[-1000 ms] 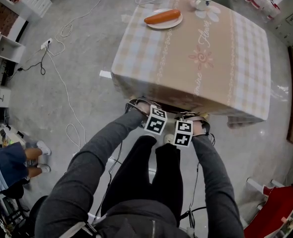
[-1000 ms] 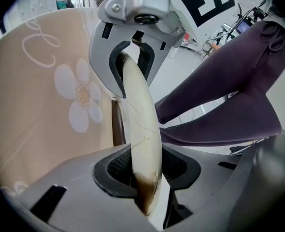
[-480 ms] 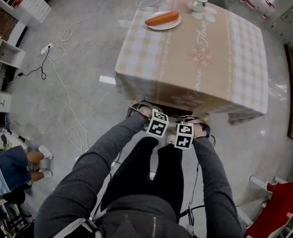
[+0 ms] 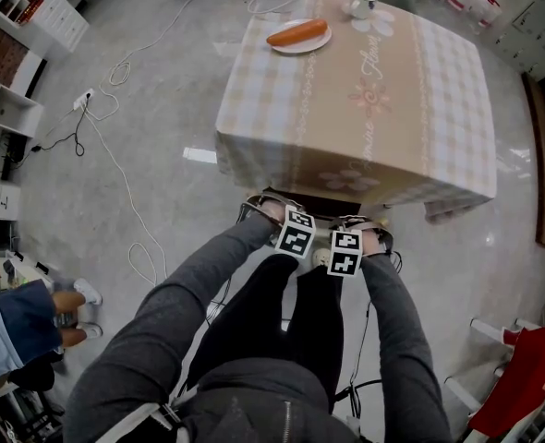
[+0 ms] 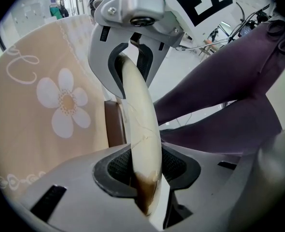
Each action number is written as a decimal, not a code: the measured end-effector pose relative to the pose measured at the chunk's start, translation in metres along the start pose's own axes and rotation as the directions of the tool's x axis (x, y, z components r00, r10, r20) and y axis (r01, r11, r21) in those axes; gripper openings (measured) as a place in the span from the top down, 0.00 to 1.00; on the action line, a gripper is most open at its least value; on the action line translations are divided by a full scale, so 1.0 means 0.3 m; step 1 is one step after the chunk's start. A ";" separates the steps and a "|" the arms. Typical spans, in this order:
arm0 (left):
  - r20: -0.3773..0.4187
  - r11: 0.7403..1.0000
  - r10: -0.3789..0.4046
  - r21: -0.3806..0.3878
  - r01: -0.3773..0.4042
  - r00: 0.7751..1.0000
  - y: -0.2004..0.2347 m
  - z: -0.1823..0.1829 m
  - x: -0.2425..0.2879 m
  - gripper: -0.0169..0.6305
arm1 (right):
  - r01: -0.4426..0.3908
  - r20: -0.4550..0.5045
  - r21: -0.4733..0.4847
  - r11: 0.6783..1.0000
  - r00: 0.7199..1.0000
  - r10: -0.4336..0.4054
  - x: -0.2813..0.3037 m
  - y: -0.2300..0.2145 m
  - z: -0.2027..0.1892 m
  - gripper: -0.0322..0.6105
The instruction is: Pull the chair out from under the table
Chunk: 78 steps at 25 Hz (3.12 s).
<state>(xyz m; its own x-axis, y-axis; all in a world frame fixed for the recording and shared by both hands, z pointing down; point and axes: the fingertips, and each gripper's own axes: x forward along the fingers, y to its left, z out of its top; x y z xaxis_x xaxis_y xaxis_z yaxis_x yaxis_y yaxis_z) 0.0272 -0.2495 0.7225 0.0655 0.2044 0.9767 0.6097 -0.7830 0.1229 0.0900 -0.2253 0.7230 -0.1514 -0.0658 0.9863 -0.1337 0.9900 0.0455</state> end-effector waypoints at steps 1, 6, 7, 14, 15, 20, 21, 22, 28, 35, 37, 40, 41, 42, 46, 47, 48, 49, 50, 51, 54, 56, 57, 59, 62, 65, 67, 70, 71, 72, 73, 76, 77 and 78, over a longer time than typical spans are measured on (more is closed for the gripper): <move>0.000 1.000 0.001 0.001 -0.001 1.000 -0.006 0.000 0.001 0.76 | 0.000 -0.001 0.002 1.000 1.000 0.000 0.001 0.006 0.003 0.75; 0.000 1.000 0.008 -0.001 -0.008 1.000 -0.029 0.001 0.004 0.76 | -0.005 -0.009 0.002 1.000 1.000 0.005 0.001 0.027 0.014 0.75; 0.002 1.000 0.008 0.000 -0.008 1.000 -0.034 0.004 0.004 0.76 | -0.006 -0.009 0.003 1.000 1.000 0.006 0.000 0.033 0.014 0.75; -0.004 1.000 -0.002 -0.005 0.002 1.000 -0.083 0.025 0.012 0.76 | -0.008 -0.009 -0.001 1.000 1.000 0.008 -0.003 0.085 0.018 0.75; -0.008 1.000 -0.001 -0.010 0.001 1.000 -0.087 0.030 0.013 0.76 | -0.010 -0.006 -0.005 1.000 1.000 0.010 -0.004 0.091 0.016 0.75; -0.021 0.999 0.003 -0.040 -0.004 1.000 -0.119 0.076 0.026 0.76 | -0.010 -0.014 -0.034 0.999 1.000 0.010 -0.011 0.136 -0.010 0.75; -0.020 0.999 0.006 -0.048 -0.007 1.000 -0.129 0.087 0.028 0.76 | -0.012 -0.013 -0.043 0.999 1.000 0.012 -0.013 0.148 -0.015 0.75; -0.020 0.998 0.011 -0.055 -0.012 1.000 -0.140 0.096 0.031 0.76 | -0.015 -0.013 -0.050 0.999 1.000 0.014 -0.014 0.161 -0.019 0.75; -0.028 0.996 0.032 -0.083 -0.034 0.999 -0.190 0.138 0.048 0.76 | -0.016 -0.007 -0.079 0.997 1.000 0.016 -0.017 0.224 -0.034 0.75; -0.034 0.993 0.035 -0.107 -0.038 0.999 -0.262 0.172 0.062 0.76 | -0.017 -0.006 -0.104 0.994 1.000 0.017 -0.020 0.299 -0.030 0.75; -0.030 0.993 0.036 -0.110 -0.040 0.999 -0.280 0.182 0.065 0.76 | -0.017 -0.006 -0.108 0.994 1.000 0.016 -0.022 0.318 -0.029 0.75; -0.027 0.992 0.046 -0.117 -0.049 0.999 -0.299 0.201 0.072 0.76 | -0.011 -0.003 -0.113 0.994 1.000 0.010 -0.023 0.343 -0.036 0.75; -0.028 0.991 0.049 -0.120 -0.052 0.998 -0.307 0.207 0.076 0.76 | -0.009 -0.002 -0.115 0.993 1.000 0.009 -0.023 0.353 -0.038 0.75; -0.028 0.991 0.050 -0.123 -0.053 0.998 -0.316 0.213 0.080 0.76 | -0.009 -0.003 -0.118 0.993 1.000 0.009 -0.022 0.364 -0.040 0.75; -0.023 0.988 0.055 -0.143 -0.058 0.998 -0.346 0.235 0.090 0.76 | -0.013 -0.008 -0.140 0.990 1.000 0.012 -0.022 0.397 -0.046 0.75; -0.022 0.987 0.058 -0.148 -0.060 0.998 -0.352 0.240 0.092 0.76 | -0.012 -0.008 -0.145 0.989 1.000 0.010 -0.022 0.403 -0.047 0.75; -0.022 0.986 0.061 -0.152 -0.063 0.998 -0.356 0.244 0.094 0.76 | -0.010 -0.009 -0.148 0.989 1.000 0.009 -0.023 0.408 -0.049 0.75; -0.022 0.985 0.063 -0.157 -0.066 0.998 -0.360 0.247 0.096 0.76 | -0.010 -0.011 -0.151 0.988 1.000 0.008 -0.022 0.412 -0.051 0.75; -0.023 0.985 0.064 -0.161 -0.067 0.998 -0.363 0.250 0.098 0.76 | -0.010 -0.012 -0.154 0.988 1.000 0.008 -0.022 0.416 -0.052 0.75; -0.025 0.984 0.065 -0.164 -0.068 0.998 -0.366 0.252 0.099 0.76 | -0.011 -0.014 -0.157 0.988 1.000 0.009 -0.021 0.421 -0.053 0.75; -0.025 0.983 0.065 -0.171 -0.069 0.998 -0.378 0.267 0.106 0.76 | -0.016 -0.015 -0.164 0.986 1.000 0.014 -0.021 0.438 -0.060 0.75; -0.022 0.983 0.063 -0.174 -0.066 0.998 -0.389 0.278 0.110 0.76 | -0.022 -0.017 -0.169 0.985 1.000 0.019 -0.021 0.452 -0.064 0.75; -0.020 0.982 0.063 -0.175 -0.065 0.998 -0.394 0.283 0.112 0.76 | -0.024 -0.018 -0.170 0.985 1.000 0.022 -0.021 0.459 -0.066 0.75; -0.013 0.982 0.062 -0.177 -0.064 0.998 -0.404 0.294 0.115 0.76 | -0.027 -0.022 -0.173 0.985 0.999 0.024 -0.022 0.472 -0.070 0.75; -0.010 0.982 0.063 -0.177 -0.064 0.998 -0.409 0.299 0.114 0.76 | -0.026 -0.028 -0.173 0.985 0.999 0.022 -0.025 0.478 -0.072 0.75; -0.006 0.982 0.065 -0.176 -0.065 0.998 -0.408 0.303 0.116 0.76 | -0.028 -0.039 -0.170 0.985 0.999 0.022 -0.024 0.479 -0.077 0.75; 0.002 0.983 0.063 -0.175 -0.061 0.998 -0.413 0.304 0.117 0.76 | -0.031 -0.046 -0.168 0.985 0.999 0.023 -0.022 0.484 -0.077 0.75; 0.024 0.984 0.062 -0.171 -0.057 0.998 -0.413 0.308 0.112 0.76 | -0.029 -0.056 -0.166 0.986 0.998 0.020 -0.026 0.483 -0.078 0.75; 0.031 0.984 0.061 -0.168 -0.055 0.998 -0.415 0.308 0.110 0.76 | -0.030 -0.061 -0.164 0.986 0.998 0.020 -0.027 0.484 -0.077 0.75; 0.036 0.985 0.060 -0.164 -0.054 0.998 -0.419 0.310 0.110 0.76 | -0.033 -0.066 -0.161 0.986 0.998 0.022 -0.027 0.489 -0.076 0.76; 0.039 0.986 0.059 -0.158 -0.052 0.997 -0.425 0.313 0.110 0.76 | -0.036 -0.071 -0.157 0.987 0.997 0.025 -0.027 0.496 -0.076 0.75; 0.042 0.991 0.056 -0.127 -0.050 0.998 -0.441 0.313 0.114 0.76 | -0.045 -0.076 -0.132 0.990 0.996 0.035 -0.026 0.519 -0.067 0.75; 0.042 0.992 0.054 -0.116 -0.049 0.998 -0.448 0.311 0.115 0.76 | -0.045 -0.077 -0.121 0.992 0.996 0.035 -0.025 0.527 -0.062 0.75; 0.042 0.993 0.053 -0.106 -0.048 0.998 -0.455 0.309 0.117 0.76 | -0.043 -0.077 -0.111 0.993 0.996 0.034 -0.023 0.535 -0.057 0.75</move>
<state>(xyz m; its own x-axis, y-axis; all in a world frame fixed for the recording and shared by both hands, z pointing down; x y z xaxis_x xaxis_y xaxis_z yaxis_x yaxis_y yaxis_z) 0.0195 -0.0810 0.7235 0.1308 0.1872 0.9736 0.5191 -0.8496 0.0936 0.0864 -0.0637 0.7263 -0.0796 -0.0218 0.9966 -0.0175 0.9996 0.0205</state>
